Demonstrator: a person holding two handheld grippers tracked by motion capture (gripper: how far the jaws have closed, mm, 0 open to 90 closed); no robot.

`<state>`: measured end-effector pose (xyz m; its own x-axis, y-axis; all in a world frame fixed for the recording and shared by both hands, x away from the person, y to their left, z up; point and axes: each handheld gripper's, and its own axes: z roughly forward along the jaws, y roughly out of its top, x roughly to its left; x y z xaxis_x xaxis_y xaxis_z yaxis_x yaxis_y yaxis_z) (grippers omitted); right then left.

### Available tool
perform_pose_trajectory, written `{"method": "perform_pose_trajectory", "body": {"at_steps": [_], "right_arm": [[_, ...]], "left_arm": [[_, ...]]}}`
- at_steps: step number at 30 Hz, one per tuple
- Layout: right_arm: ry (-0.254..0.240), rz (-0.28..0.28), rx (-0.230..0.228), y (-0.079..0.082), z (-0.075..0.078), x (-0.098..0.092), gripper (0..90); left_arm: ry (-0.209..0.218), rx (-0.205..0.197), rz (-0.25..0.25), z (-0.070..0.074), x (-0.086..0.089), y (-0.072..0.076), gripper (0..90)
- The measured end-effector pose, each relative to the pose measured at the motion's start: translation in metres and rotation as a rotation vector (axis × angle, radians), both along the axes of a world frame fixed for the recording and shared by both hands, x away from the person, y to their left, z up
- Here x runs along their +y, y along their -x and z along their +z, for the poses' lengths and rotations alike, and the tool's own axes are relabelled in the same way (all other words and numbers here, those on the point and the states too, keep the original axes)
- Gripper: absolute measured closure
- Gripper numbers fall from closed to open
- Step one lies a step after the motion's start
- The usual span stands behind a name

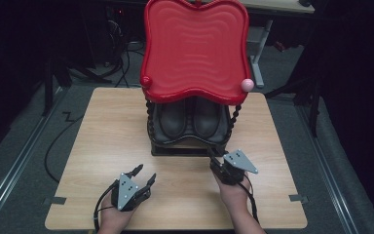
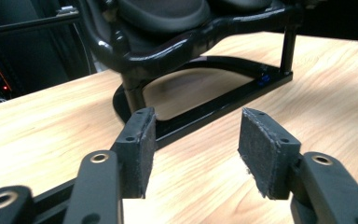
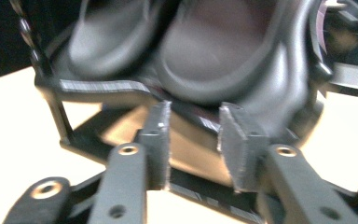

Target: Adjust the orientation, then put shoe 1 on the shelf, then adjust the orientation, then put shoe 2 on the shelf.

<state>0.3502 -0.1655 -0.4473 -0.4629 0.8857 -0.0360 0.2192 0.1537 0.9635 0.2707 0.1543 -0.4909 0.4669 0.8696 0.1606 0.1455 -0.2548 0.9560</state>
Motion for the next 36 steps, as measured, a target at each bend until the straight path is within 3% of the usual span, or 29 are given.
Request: {"method": "perform_pose_trajectory", "body": {"at_steps": [3,4,10,11,12,15,20,24,27,30,34,36], "right_arm": [[0.020,-0.013,0.018,0.007,-0.010,-0.022,50.4],[0.022,-0.017,0.025,0.009,-0.014,-0.030,46.8],[0.027,-0.073,0.100,0.018,-0.029,-0.075,29.4],[0.038,-0.080,0.106,0.019,-0.031,-0.079,26.9],[0.059,-0.084,0.121,0.020,-0.035,-0.085,25.9],[0.062,-0.099,0.159,0.023,-0.038,-0.096,21.1],[0.022,-0.167,0.189,0.024,-0.037,-0.109,19.9],[0.003,-0.231,0.196,0.027,-0.037,-0.113,18.9],[0.028,-0.268,0.182,0.031,-0.036,-0.114,17.2],[0.028,-0.287,0.196,0.034,-0.038,-0.118,16.5],[0.040,-0.314,0.207,0.037,-0.041,-0.124,16.1],[0.026,-0.324,0.216,0.036,-0.042,-0.128,16.2]], "left_arm": [[-0.006,0.038,0.020,-0.001,0.011,-0.001,42.0],[0.043,0.036,0.034,-0.003,0.011,-0.001,41.2],[0.065,0.052,0.092,-0.003,0.029,0.005,39.5],[0.013,0.063,0.099,-0.001,0.036,0.009,39.2],[0.013,0.063,0.101,-0.001,0.037,0.011,39.0],[-0.003,0.069,0.115,0.000,0.045,0.021,38.1],[-0.019,0.091,0.118,-0.002,0.056,0.033,35.0],[0.007,0.086,0.113,0.002,0.060,0.033,32.6],[-0.007,0.096,0.088,-0.001,0.058,0.032,32.8],[-0.032,0.108,0.065,-0.004,0.056,0.030,35.2],[0.006,0.118,0.076,-0.004,0.061,0.027,31.8],[0.003,0.121,0.084,-0.005,0.063,0.026,31.4]]}}
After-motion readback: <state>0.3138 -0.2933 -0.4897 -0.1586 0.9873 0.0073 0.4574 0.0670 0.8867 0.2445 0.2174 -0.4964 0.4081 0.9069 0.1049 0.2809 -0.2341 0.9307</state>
